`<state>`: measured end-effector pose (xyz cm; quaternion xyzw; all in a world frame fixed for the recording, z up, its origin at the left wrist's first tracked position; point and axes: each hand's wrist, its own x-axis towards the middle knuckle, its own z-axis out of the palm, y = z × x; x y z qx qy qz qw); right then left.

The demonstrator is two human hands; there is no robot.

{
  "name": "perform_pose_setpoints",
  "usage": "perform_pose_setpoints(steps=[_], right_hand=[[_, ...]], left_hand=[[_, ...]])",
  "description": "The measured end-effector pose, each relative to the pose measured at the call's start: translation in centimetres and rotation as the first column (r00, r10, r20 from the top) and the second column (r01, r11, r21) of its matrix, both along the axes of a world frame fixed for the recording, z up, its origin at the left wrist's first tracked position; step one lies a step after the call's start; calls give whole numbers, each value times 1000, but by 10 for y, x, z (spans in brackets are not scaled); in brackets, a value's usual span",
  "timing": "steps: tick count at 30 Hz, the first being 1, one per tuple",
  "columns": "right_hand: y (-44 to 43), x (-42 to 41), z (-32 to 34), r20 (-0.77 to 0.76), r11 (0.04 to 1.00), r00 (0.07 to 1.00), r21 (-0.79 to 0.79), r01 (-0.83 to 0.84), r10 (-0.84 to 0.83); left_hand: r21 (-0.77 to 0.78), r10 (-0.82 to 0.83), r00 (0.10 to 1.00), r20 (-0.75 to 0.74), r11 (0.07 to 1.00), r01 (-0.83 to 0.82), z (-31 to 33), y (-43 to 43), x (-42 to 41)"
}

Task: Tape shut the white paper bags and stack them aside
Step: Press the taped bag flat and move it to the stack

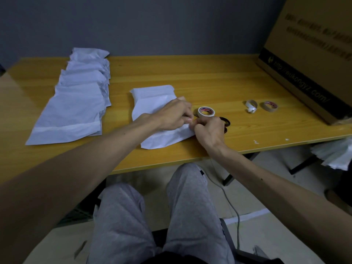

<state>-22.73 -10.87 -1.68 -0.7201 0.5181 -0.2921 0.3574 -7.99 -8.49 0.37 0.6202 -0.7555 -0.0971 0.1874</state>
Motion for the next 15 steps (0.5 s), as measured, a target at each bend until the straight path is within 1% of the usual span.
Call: perform_pose_setpoints(steps=[2, 5, 8, 10, 12, 13, 14, 15], right_hand=[[1, 1, 0, 4, 1000, 1000, 11, -2, 2], [4, 2, 4, -33, 998, 998, 38, -51, 52], [1, 1, 10, -100, 987, 989, 128, -98, 111], [-3, -1, 11, -119, 978, 983, 177, -115, 137], [-5, -5, 12, -145, 972, 977, 199, -124, 155], [-7, -7, 12, -174, 972, 970, 192, -138, 172], [-8, -9, 13, -234, 975, 952, 151, -164, 196], [-10, -11, 14, -322, 979, 924, 65, -195, 205]], left_hand=[[21, 16, 1000, 0, 1000, -16, -1, 1, 0], [49, 38, 998, 56, 998, -41, 0, 5, 3], [82, 91, 996, -3, 993, -90, 2, 15, 7], [54, 151, 988, -21, 987, -150, 3, 28, 12], [31, 213, 977, -5, 977, -213, 1, 45, 22], [44, 241, 971, 10, 969, -241, -1, 54, 29], [70, 265, 964, 21, 961, -266, -3, 62, 35], [105, 288, 957, 27, 951, -290, -6, 69, 41]])
